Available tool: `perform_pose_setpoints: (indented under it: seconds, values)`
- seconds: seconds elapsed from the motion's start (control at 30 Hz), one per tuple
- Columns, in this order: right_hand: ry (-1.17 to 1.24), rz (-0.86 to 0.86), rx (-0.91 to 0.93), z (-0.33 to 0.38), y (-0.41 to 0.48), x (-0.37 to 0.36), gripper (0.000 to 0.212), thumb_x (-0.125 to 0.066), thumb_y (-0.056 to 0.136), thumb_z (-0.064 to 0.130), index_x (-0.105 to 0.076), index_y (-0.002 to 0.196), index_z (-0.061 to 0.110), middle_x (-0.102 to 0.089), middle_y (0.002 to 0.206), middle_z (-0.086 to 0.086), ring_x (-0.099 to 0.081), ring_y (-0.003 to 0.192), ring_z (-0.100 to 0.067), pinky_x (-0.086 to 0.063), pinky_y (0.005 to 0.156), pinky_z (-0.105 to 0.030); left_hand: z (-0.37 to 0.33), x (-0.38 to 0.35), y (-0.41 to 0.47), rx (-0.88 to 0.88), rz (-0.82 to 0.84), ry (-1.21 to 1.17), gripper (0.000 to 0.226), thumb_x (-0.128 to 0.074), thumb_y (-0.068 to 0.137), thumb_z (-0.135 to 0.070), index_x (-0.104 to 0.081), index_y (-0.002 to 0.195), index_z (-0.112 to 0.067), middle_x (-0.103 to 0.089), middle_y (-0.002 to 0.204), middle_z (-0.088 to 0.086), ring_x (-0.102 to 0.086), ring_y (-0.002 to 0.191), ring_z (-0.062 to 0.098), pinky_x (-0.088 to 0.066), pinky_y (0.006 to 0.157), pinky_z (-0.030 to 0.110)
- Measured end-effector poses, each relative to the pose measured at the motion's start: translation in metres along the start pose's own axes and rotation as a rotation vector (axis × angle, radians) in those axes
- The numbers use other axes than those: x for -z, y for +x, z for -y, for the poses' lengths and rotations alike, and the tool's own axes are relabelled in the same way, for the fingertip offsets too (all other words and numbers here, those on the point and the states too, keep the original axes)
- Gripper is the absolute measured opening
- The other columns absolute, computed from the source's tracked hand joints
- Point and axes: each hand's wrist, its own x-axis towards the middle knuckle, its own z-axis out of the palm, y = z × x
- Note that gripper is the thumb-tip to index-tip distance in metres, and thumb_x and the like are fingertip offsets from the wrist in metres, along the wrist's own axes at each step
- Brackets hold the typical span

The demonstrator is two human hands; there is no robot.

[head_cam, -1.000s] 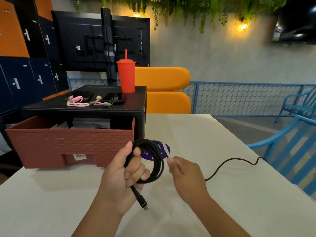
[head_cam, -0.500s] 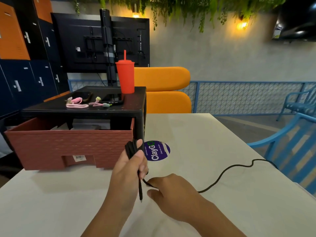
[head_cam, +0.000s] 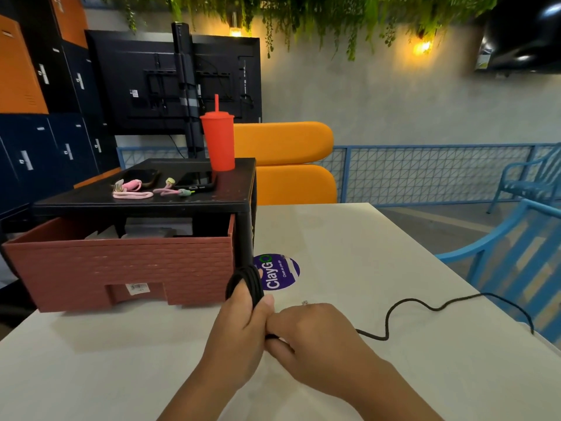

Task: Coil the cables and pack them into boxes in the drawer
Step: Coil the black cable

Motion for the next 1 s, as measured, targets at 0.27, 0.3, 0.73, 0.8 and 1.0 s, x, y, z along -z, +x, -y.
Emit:
perform_pose_setpoints:
  seconds: [0.27, 0.3, 0.73, 0.8, 1.0]
  values:
    - [0.039, -0.152, -0.07, -0.006, 0.001, 0.009, 0.018, -0.049, 0.071, 0.047, -0.057, 0.063, 0.032, -0.054, 0.051, 0.015, -0.043, 0.043, -0.003, -0.033, 0.042, -0.013, 0.004, -0.001, -0.001, 0.066, 0.148, -0.14, 0.021, -0.046, 0.082, -0.025, -0.061, 0.088, -0.012, -0.054, 0.059, -0.011, -0.046, 0.056, 0.003, -0.036, 0.055, 0.015]
    - [0.047, -0.188, -0.093, -0.008, 0.001, 0.011, 0.02, -0.051, 0.071, 0.05, -0.053, 0.064, 0.031, -0.049, 0.049, 0.017, -0.038, 0.043, -0.002, -0.03, 0.043, -0.011, 0.001, 0.0, -0.001, 0.098, 0.155, -0.193, 0.021, -0.047, 0.084, -0.025, -0.06, 0.081, -0.009, -0.047, 0.055, -0.011, -0.04, 0.051, 0.003, -0.033, 0.052, 0.016]
    - [0.437, -0.233, -0.212, -0.018, 0.001, 0.015, 0.061, -0.022, 0.076, 0.081, -0.054, 0.093, 0.033, -0.049, 0.075, 0.026, -0.05, 0.08, 0.006, -0.035, 0.063, -0.012, -0.015, 0.016, -0.004, 0.205, 0.41, -0.47, 0.034, -0.064, 0.061, -0.055, -0.063, 0.057, -0.021, -0.03, 0.039, -0.007, -0.022, 0.036, 0.006, -0.026, 0.042, 0.017]
    - [0.605, -0.219, -0.208, -0.018, 0.002, 0.011, 0.067, -0.024, 0.076, 0.082, -0.059, 0.084, 0.026, -0.056, 0.075, 0.013, -0.054, 0.076, -0.008, -0.044, 0.065, -0.028, -0.014, 0.015, -0.005, 0.245, 0.437, -0.577, 0.041, -0.074, 0.055, -0.06, -0.06, 0.056, -0.021, -0.026, 0.038, -0.008, -0.018, 0.035, 0.006, -0.027, 0.043, 0.018]
    - [0.715, -0.306, -0.318, -0.006, 0.003, 0.002, 0.065, -0.024, 0.079, 0.08, -0.055, 0.06, 0.025, -0.057, 0.057, 0.005, -0.049, 0.055, -0.016, -0.044, 0.056, -0.036, -0.016, 0.006, -0.009, 0.412, 0.405, -0.794, 0.045, -0.071, 0.057, -0.057, -0.058, 0.054, -0.014, -0.022, 0.036, -0.008, -0.017, 0.031, 0.006, -0.034, 0.042, 0.021]
